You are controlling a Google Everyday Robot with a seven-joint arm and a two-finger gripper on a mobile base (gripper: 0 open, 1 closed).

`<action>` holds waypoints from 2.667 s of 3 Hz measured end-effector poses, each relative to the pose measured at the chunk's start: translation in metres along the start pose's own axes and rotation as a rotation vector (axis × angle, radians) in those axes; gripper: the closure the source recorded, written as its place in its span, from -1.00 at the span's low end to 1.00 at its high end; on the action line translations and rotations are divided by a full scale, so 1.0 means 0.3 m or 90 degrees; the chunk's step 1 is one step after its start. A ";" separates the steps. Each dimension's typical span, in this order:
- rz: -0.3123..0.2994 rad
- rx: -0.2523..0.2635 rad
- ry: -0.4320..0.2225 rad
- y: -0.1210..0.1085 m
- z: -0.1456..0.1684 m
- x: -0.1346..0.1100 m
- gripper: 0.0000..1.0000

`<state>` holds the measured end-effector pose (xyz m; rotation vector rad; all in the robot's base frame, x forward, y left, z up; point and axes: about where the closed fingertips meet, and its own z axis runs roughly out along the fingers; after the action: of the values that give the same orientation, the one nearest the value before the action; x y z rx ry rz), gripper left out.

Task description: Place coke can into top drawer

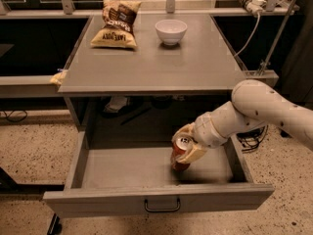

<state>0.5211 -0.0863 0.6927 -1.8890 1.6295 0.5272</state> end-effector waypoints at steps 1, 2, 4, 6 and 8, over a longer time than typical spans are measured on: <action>-0.007 -0.010 0.011 -0.016 0.020 0.030 1.00; -0.004 -0.020 0.018 -0.025 0.041 0.075 1.00; 0.005 -0.029 0.021 -0.029 0.050 0.111 1.00; 0.005 -0.029 0.021 -0.029 0.050 0.111 0.17; 0.005 -0.029 0.021 -0.029 0.050 0.111 -0.73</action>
Offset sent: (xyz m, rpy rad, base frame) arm 0.0202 -0.0187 -0.0355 -0.0496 0.0293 0.0189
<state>0.5365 -0.1007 0.6617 -1.9352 1.6586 0.5438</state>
